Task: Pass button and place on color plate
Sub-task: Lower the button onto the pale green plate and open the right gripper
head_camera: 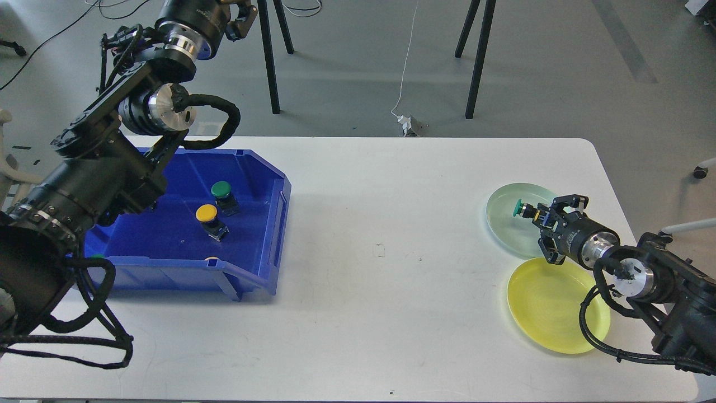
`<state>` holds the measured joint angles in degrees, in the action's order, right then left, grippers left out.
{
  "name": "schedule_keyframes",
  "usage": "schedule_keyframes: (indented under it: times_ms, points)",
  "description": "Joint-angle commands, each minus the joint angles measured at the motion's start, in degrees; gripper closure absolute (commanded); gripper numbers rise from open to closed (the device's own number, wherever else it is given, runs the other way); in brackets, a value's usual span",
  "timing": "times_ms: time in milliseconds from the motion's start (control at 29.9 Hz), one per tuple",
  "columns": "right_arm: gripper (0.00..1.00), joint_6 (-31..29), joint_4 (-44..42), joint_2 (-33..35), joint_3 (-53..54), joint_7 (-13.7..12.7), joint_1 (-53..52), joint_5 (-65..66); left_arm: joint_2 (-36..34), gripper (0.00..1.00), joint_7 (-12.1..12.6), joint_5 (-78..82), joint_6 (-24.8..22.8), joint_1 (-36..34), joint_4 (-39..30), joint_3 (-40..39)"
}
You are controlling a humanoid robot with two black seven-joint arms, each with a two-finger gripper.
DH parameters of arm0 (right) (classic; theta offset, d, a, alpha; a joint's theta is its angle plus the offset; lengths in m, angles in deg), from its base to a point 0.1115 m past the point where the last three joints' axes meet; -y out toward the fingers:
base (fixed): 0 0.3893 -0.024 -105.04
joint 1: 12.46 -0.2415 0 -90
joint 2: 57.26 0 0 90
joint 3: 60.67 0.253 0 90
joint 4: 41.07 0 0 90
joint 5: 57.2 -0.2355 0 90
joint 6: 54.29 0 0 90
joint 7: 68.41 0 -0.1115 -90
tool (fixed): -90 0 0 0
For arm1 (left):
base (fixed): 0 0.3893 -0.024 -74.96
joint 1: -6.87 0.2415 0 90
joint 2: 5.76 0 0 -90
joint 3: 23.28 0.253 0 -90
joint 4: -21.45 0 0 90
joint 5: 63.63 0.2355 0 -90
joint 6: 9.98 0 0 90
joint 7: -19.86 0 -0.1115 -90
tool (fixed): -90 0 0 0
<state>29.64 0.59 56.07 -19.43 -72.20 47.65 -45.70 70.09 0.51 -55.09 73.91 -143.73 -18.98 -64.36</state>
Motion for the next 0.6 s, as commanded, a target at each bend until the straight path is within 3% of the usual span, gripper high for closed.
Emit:
schedule_keyframes:
  times_ms: [0,301,502,569]
  points:
    - [0.54,0.0,0.0,0.4,0.1,-0.6,-0.1,-0.3,0.0,0.01,-0.1,0.2,0.2,-0.1,0.0,0.2]
    - [0.39,-0.3,1.9,1.0,1.1,-1.6,-0.2,-1.0,0.0,0.01,0.1,0.5,0.7,-1.4,-0.3,0.7]
    - [0.28,-4.1,10.9,8.8,6.7,-1.6,-0.1,-1.0,-0.7,0.01,0.3,0.6,2.0,-1.7,-1.3,0.9]
    - [0.26,-6.0,12.8,10.7,9.4,-1.6,-0.1,-1.0,-1.8,0.01,1.5,1.1,1.2,-1.7,-3.2,1.9]
